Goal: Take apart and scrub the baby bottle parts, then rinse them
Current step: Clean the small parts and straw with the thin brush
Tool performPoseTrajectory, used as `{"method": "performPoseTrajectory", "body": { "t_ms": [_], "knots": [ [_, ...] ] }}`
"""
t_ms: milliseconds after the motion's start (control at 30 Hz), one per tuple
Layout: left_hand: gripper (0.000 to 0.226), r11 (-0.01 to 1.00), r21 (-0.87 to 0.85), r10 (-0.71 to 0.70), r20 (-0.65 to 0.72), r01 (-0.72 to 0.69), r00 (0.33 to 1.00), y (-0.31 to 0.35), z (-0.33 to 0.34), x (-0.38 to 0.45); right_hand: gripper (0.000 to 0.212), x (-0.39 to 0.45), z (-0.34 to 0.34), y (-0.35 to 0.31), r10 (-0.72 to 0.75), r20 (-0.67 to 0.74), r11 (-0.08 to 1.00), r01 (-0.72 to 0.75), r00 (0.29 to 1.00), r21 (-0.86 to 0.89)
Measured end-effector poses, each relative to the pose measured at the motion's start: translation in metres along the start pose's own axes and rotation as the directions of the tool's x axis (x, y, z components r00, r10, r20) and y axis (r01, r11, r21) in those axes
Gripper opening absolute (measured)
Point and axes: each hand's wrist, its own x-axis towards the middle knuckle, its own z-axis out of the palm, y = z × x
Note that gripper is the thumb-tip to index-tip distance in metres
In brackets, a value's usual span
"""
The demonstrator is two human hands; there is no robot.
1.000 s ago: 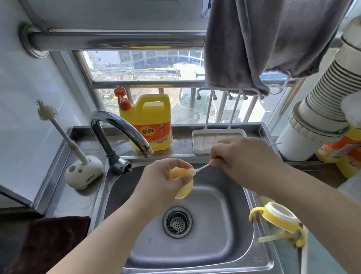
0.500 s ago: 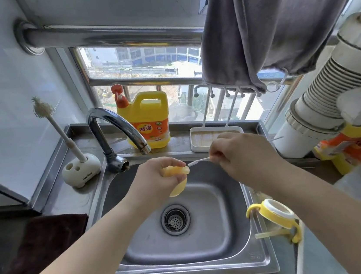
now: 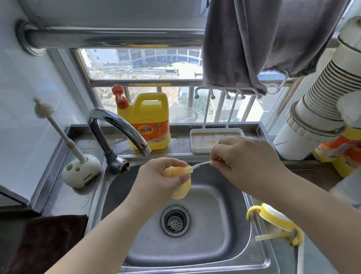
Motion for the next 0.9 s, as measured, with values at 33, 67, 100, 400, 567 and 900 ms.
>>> {"method": "performPoseTrajectory", "body": {
  "t_ms": [33,67,100,400,567,900],
  "knots": [
    [0.020,1.000,0.003,-0.001,-0.002,0.001,1.000,0.000,0.000,0.000,0.024,0.000,-0.001,0.003,-0.002,-0.003,1.000,0.002,1.000,0.001],
    [0.020,1.000,0.005,-0.002,-0.005,0.002,1.000,0.000,0.000,0.000,0.023,0.001,-0.001,0.006,-0.007,-0.022,1.000,0.007,1.000,-0.004],
    [0.019,1.000,0.004,-0.006,-0.006,0.006,1.000,0.001,0.000,0.000,0.022,0.001,-0.001,0.006,-0.013,-0.033,1.000,0.013,0.999,-0.005],
    [0.023,0.997,0.073,0.025,0.051,-0.029,0.998,0.007,0.004,-0.003,0.022,0.008,0.005,0.001,0.032,0.047,0.978,-0.041,0.998,0.205],
    [0.024,0.997,0.062,0.038,0.054,-0.041,0.998,0.005,0.000,-0.001,0.023,0.008,0.010,-0.003,0.027,0.129,0.974,-0.056,0.991,0.218],
    [0.039,0.967,-0.252,0.052,0.113,-0.022,0.992,-0.006,-0.005,0.001,0.012,0.000,0.004,0.013,0.127,0.188,0.914,-0.189,0.974,0.360]
  ]
}}
